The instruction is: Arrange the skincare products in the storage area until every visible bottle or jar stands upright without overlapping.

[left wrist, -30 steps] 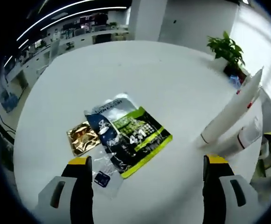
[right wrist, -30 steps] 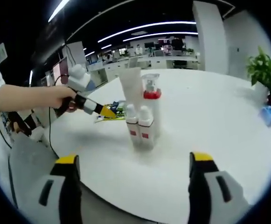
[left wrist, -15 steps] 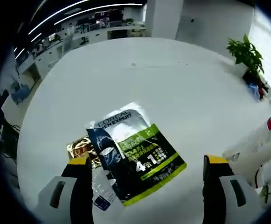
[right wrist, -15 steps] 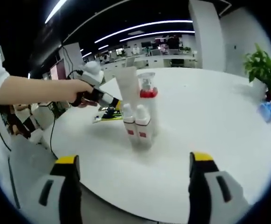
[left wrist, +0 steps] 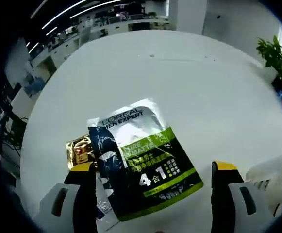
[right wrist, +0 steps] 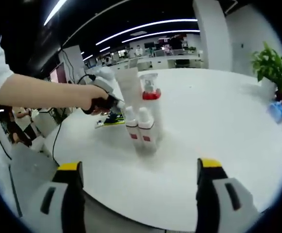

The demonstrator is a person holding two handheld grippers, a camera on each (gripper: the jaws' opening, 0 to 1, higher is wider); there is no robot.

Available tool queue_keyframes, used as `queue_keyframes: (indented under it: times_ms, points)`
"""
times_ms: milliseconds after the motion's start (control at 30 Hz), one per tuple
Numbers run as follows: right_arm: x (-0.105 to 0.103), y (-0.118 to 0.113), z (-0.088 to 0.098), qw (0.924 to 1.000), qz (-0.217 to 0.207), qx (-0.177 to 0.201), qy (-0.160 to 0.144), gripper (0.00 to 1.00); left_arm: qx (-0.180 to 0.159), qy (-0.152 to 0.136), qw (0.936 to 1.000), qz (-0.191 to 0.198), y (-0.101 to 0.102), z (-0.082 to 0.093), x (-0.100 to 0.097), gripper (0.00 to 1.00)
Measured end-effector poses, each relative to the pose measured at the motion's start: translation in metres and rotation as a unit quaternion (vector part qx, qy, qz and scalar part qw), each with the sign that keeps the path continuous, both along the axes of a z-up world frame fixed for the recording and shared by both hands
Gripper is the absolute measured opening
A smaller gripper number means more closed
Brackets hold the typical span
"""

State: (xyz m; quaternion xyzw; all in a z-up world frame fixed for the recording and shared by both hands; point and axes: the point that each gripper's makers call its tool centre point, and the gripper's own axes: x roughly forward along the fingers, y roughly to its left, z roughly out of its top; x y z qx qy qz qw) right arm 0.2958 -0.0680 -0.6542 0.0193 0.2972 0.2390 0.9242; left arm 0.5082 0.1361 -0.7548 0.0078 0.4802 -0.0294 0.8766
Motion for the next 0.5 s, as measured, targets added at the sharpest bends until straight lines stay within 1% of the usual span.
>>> queue_keyframes:
  times_ms: [67, 233, 500]
  points:
    - [0.0, -0.0002, -0.0005, 1.0, -0.001, 0.0, 0.001, 0.97, 0.001, -0.002, 0.9999, 0.011, 0.0015, -0.0004, 0.001, 0.97]
    - [0.0003, -0.0008, -0.0007, 1.0, -0.003, 0.001, 0.003, 0.97, 0.003, -0.009, 0.9999, 0.014, 0.0011, -0.0008, 0.0063, 0.97]
    - [0.0004, -0.002, -0.0012, 1.0, -0.007, 0.002, 0.004, 0.97, 0.002, -0.02, 0.9994, 0.027, 0.0023, 0.0001, 0.0079, 0.97]
